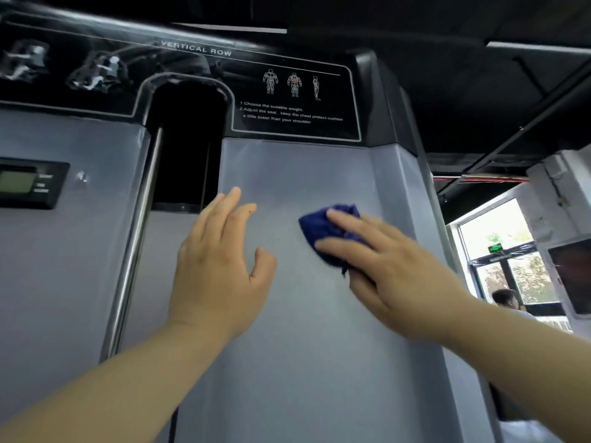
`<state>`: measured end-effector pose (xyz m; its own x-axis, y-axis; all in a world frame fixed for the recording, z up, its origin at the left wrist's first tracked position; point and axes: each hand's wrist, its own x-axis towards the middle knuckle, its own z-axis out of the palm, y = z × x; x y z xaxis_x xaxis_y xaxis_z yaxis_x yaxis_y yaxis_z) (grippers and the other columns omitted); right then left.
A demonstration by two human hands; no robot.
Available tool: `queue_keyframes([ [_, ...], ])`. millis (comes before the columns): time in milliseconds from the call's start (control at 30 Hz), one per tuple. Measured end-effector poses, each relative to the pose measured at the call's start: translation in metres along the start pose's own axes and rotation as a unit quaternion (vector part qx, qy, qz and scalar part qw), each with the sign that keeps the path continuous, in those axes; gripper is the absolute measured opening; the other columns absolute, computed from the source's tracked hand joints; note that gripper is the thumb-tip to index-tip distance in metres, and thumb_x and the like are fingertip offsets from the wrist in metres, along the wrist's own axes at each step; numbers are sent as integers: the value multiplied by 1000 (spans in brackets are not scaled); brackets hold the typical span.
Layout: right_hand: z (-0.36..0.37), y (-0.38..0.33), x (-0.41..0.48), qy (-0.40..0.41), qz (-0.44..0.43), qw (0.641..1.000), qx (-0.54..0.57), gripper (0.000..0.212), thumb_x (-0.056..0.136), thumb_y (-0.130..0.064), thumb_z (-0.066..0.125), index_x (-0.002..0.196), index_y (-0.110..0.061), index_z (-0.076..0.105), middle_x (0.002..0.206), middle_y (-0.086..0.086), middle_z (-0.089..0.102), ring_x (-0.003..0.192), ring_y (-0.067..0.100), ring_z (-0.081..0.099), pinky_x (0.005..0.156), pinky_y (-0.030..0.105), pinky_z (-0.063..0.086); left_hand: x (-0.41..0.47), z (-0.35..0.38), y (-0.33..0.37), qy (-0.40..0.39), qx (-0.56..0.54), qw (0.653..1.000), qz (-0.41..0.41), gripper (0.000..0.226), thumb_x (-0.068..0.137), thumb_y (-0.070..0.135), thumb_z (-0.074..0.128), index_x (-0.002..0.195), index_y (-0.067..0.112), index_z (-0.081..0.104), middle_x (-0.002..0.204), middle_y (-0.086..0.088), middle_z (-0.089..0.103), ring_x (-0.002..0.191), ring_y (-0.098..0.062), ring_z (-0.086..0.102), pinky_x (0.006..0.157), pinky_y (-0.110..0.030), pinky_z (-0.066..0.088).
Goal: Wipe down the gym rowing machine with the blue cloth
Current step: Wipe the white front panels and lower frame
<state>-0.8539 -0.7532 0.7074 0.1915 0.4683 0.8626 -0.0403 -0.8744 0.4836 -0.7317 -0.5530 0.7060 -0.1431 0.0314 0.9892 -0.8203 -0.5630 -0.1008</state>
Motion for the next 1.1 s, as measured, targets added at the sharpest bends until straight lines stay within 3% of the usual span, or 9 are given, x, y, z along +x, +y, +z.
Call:
queue_keyframes([
  [200, -4, 2, 31, 42, 170, 983, 57, 56, 94, -9, 48, 146, -29, 43, 163, -6, 17, 151, 19, 4, 118, 21, 2, 0, -5, 2, -15, -5, 1000, -4, 64, 82, 41, 32, 137, 12, 49, 156, -3, 34, 144, -19, 22, 112, -35, 19],
  [267, 8, -28, -7, 30, 125, 988, 82, 55, 96, -18, 44, 148, -33, 39, 164, -10, 12, 150, 16, 4, 112, 13, -2, -1, -9, 4, -30, -16, 999, -16, 61, 84, 37, 34, 138, 13, 48, 158, -1, 30, 146, -17, 18, 114, -33, 16],
  [400, 6, -39, -51, -47, 0, 996, 74, 52, 89, -16, 49, 140, -28, 50, 158, 0, 34, 146, 25, 28, 113, 23, 19, -5, -15, 9, -46, -23, 998, -29, 55, 86, 27, 40, 139, 15, 48, 161, -2, 22, 148, -19, 15, 116, -39, 18],
  [500, -12, -11, -20, -6, 102, 990, 96, 56, 90, -1, 54, 141, -23, 51, 156, 1, 36, 146, 28, 28, 116, 27, 17, -15, -21, 4, -79, -8, 997, 5, 58, 87, 35, 34, 140, 14, 45, 161, -4, 21, 149, -19, 12, 115, -41, 18],
  [600, -12, -11, 0, 24, 194, 975, 108, 58, 96, -14, 53, 151, -25, 36, 162, -3, 24, 150, 22, 15, 116, 23, 9, -27, -27, -5, -108, 14, 993, 54, 59, 89, 37, 32, 141, 12, 45, 160, -4, 25, 148, -20, 16, 115, -44, 21],
  [733, 20, -66, -48, 2, 50, 994, 100, 50, 90, -17, 49, 139, -9, 53, 151, 16, 42, 140, 36, 33, 120, 30, 15, -40, -41, -11, -131, 37, 987, 84, 56, 89, 32, 36, 138, 8, 47, 156, -9, 33, 145, -26, 27, 114, -49, 30],
  [867, 24, -66, -54, -45, -132, 987, 84, 44, 92, -14, 47, 134, -11, 60, 144, 11, 52, 134, 33, 45, 118, 38, 28, -47, -62, -18, -156, 121, 968, 158, 53, 87, 31, 40, 133, 7, 54, 150, -11, 43, 139, -28, 38, 116, -42, 21],
  [967, 20, -54, 6, 33, 3, 994, 99, 45, 91, -9, 50, 135, -11, 59, 147, 11, 49, 134, 37, 44, 113, 44, 35, -41, -75, -28, -163, 153, 959, 174, 52, 84, 31, 42, 130, 10, 56, 147, -10, 47, 137, -26, 39, 117, -43, 17],
  [1100, 22, -76, 46, 106, 203, 961, 157, 49, 94, -8, 51, 142, -19, 52, 155, -2, 38, 145, 22, 26, 112, 17, 14, -35, -89, -43, -128, 206, 956, 163, 50, 82, 31, 44, 126, 12, 57, 144, -10, 50, 137, -25, 37, 118, -47, 10],
])
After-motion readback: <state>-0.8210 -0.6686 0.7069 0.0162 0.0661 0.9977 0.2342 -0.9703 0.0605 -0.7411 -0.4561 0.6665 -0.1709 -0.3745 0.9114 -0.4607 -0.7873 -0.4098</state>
